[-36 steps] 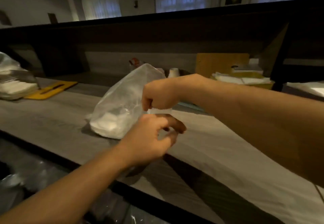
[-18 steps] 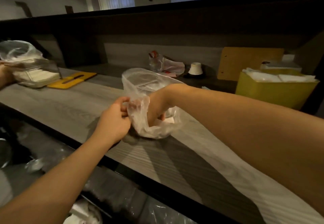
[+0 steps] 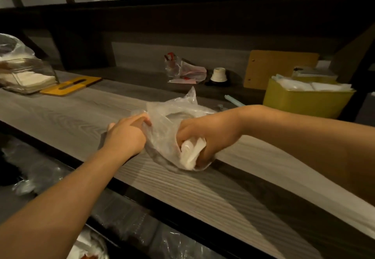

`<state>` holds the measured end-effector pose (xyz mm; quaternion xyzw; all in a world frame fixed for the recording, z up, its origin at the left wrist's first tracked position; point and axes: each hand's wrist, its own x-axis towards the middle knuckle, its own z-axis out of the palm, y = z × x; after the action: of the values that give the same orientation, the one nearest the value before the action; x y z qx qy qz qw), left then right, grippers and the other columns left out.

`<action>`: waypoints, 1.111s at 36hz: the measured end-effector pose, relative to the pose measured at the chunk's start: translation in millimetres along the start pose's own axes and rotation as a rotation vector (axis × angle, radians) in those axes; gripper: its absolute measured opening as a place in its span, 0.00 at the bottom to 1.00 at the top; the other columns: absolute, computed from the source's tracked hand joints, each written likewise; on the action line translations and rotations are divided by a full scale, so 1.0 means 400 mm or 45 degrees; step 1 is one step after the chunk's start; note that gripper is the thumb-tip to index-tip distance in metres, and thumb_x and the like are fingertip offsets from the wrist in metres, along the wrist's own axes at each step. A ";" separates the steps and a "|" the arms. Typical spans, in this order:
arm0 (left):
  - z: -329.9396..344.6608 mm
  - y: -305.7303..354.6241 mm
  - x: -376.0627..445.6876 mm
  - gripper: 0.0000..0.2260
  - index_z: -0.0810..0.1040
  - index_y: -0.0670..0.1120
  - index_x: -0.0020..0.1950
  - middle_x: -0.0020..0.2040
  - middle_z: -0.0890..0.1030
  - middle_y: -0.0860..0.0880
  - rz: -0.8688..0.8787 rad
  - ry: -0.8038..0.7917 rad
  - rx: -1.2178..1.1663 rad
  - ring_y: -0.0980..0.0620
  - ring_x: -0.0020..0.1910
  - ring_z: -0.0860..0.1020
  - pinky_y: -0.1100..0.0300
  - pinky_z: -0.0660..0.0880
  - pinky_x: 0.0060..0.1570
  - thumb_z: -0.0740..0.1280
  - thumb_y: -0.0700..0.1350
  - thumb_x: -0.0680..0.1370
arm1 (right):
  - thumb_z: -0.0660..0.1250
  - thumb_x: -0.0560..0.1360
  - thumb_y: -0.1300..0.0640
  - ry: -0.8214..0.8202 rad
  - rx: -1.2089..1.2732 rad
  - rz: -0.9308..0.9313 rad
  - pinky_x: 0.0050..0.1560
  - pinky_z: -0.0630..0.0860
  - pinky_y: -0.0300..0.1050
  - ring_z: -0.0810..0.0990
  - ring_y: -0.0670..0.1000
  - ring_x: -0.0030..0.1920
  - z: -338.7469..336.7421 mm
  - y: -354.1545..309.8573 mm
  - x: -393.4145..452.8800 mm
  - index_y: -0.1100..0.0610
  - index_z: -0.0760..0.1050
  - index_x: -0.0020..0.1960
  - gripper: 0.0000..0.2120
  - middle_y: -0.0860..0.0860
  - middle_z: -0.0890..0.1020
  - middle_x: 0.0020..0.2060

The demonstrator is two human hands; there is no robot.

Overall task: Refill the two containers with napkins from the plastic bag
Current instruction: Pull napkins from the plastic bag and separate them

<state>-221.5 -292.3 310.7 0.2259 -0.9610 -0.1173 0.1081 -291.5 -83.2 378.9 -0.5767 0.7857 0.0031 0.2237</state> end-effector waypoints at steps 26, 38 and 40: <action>0.023 0.437 -0.154 0.37 0.55 0.67 0.78 0.74 0.59 0.68 1.091 -0.649 -0.347 0.68 0.69 0.61 0.72 0.60 0.62 0.73 0.54 0.76 | 0.67 0.77 0.68 0.850 0.455 0.430 0.56 0.78 0.33 0.72 0.40 0.68 0.214 0.196 -0.472 0.34 0.58 0.75 0.39 0.36 0.62 0.71; 0.053 0.554 -0.067 0.31 0.70 0.60 0.75 0.69 0.74 0.64 1.077 -0.658 -0.352 0.65 0.65 0.73 0.62 0.74 0.65 0.69 0.37 0.75 | 0.64 0.80 0.45 0.870 0.050 0.531 0.58 0.70 0.30 0.70 0.37 0.61 0.293 0.236 -0.527 0.39 0.68 0.72 0.21 0.37 0.68 0.68; 0.038 0.566 -0.052 0.29 0.71 0.62 0.74 0.69 0.71 0.66 1.178 -0.653 -0.148 0.65 0.66 0.71 0.67 0.70 0.64 0.69 0.40 0.76 | 0.62 0.80 0.41 0.865 -0.007 0.561 0.62 0.71 0.37 0.69 0.39 0.63 0.301 0.244 -0.537 0.41 0.70 0.71 0.20 0.38 0.71 0.67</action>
<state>-300.0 -83.2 355.2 -0.2637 -0.9477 -0.1620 -0.0775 -287.6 175.4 322.1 -0.3633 0.9197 -0.1376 -0.0565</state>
